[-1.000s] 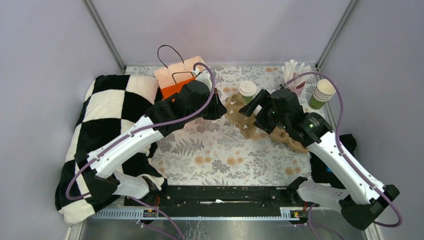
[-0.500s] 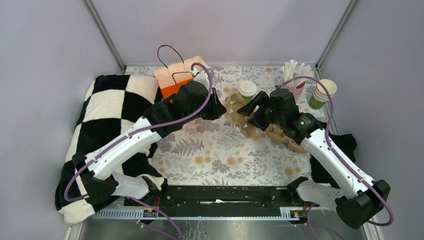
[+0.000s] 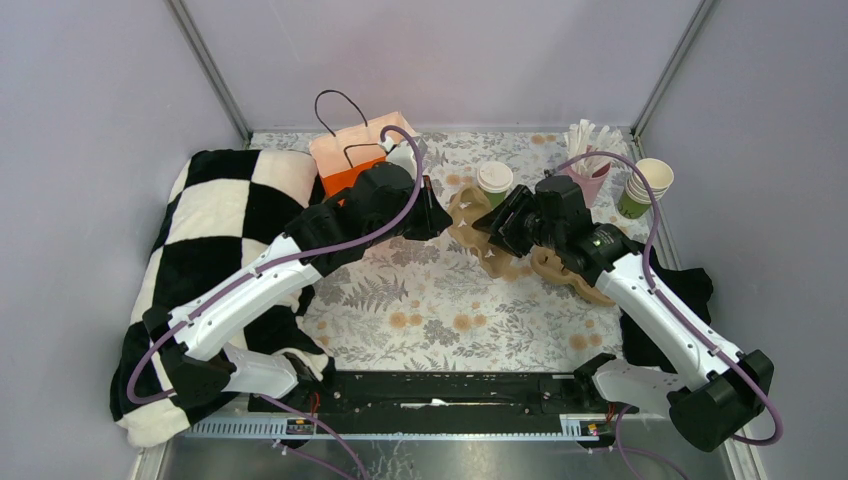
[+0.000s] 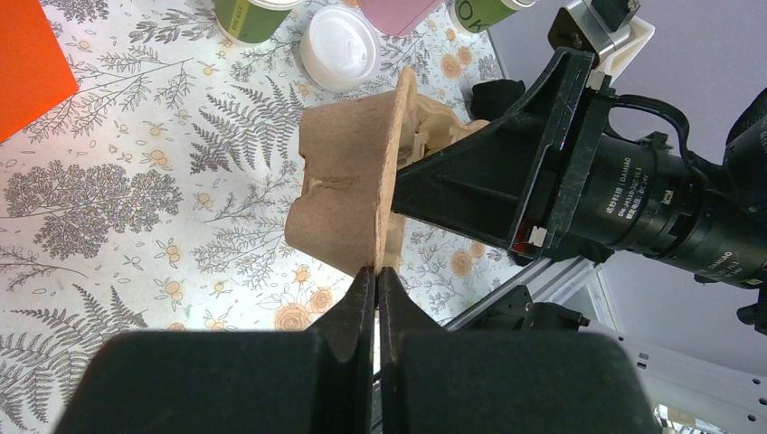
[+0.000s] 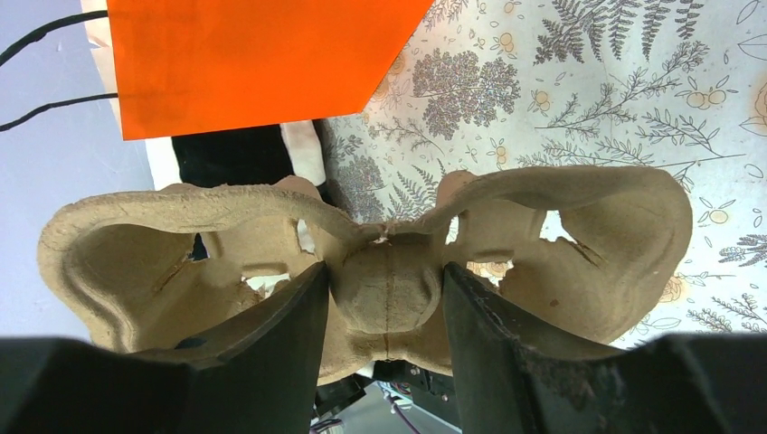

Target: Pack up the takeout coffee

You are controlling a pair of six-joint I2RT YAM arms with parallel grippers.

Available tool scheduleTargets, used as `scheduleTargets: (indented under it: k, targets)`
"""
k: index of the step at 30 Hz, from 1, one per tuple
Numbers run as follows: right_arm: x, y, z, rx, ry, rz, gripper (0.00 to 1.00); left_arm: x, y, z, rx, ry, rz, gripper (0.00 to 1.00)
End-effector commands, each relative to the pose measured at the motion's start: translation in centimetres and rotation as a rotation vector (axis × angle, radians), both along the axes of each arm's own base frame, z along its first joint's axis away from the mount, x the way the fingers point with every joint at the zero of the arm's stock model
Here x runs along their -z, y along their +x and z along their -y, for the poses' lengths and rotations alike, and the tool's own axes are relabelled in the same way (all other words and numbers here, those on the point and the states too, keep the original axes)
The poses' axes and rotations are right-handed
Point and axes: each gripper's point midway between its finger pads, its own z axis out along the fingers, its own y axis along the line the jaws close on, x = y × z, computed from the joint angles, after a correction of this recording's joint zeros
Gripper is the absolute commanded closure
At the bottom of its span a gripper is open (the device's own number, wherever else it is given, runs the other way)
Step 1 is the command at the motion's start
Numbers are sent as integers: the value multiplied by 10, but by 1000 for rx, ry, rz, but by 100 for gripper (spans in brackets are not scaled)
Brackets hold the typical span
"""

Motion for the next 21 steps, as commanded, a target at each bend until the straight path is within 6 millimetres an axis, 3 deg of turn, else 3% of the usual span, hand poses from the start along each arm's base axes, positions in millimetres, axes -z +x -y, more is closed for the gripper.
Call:
scheduleTargets:
  k: [1,10,12,13,14,18,21]
  targets:
    - [-7,3,-3,-17,10,34,46,-20,1,-1,-7,-60,42,100]
    - [-6,1,3,-13,-24,42,53,-17,-3,-3,2,-58,36,98]
    - [-7,-1,6,-20,-43,52,53,-21,-5,-7,3,-62,50,78]
    - [-8,-2,8,-23,-57,60,53,-23,-5,-10,0,-57,61,57]
    - [-10,-3,11,-29,-73,72,53,-25,-5,-16,-12,-46,75,46]
    - [-16,-14,30,-75,-193,141,51,-42,5,-51,-98,20,137,19]
    - [-26,-22,54,-110,-335,228,50,-62,28,-97,-213,68,188,8]
